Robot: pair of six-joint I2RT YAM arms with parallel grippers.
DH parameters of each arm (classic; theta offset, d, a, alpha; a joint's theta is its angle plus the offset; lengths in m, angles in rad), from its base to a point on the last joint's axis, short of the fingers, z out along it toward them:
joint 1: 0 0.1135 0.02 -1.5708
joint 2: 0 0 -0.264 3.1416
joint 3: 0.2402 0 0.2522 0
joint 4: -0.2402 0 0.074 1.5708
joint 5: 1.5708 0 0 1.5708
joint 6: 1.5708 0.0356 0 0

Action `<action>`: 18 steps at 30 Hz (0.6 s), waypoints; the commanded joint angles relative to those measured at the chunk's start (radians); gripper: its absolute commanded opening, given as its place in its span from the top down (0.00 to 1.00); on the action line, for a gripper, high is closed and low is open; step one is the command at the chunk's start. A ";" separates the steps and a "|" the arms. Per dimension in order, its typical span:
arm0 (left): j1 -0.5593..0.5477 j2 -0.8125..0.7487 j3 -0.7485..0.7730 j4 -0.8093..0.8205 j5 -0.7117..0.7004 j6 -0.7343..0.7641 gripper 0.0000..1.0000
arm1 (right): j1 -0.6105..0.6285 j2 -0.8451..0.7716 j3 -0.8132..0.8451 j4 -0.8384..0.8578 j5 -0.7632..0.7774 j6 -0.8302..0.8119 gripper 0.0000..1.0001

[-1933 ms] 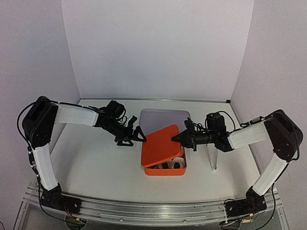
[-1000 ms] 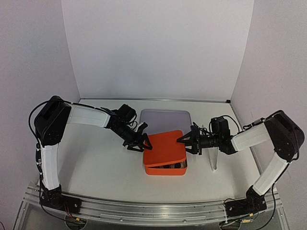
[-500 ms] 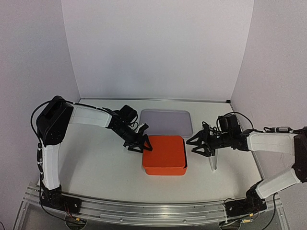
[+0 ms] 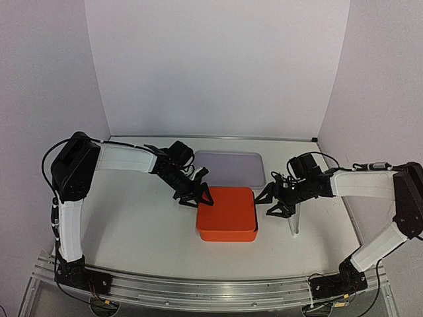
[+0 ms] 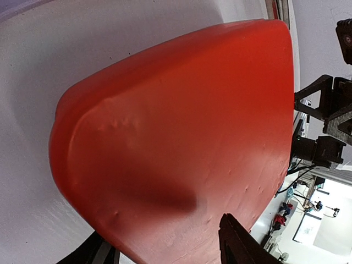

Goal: Pack the chocolate

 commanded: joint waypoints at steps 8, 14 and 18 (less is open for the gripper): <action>-0.036 0.043 0.145 -0.154 -0.079 -0.023 0.40 | 0.040 0.150 0.141 -0.013 -0.049 -0.044 0.29; -0.056 0.077 0.199 -0.185 -0.091 -0.033 0.40 | 0.045 0.172 0.153 -0.013 -0.056 -0.041 0.33; -0.068 0.096 0.242 -0.232 -0.129 -0.027 0.39 | 0.049 0.178 0.156 -0.013 -0.065 -0.038 0.40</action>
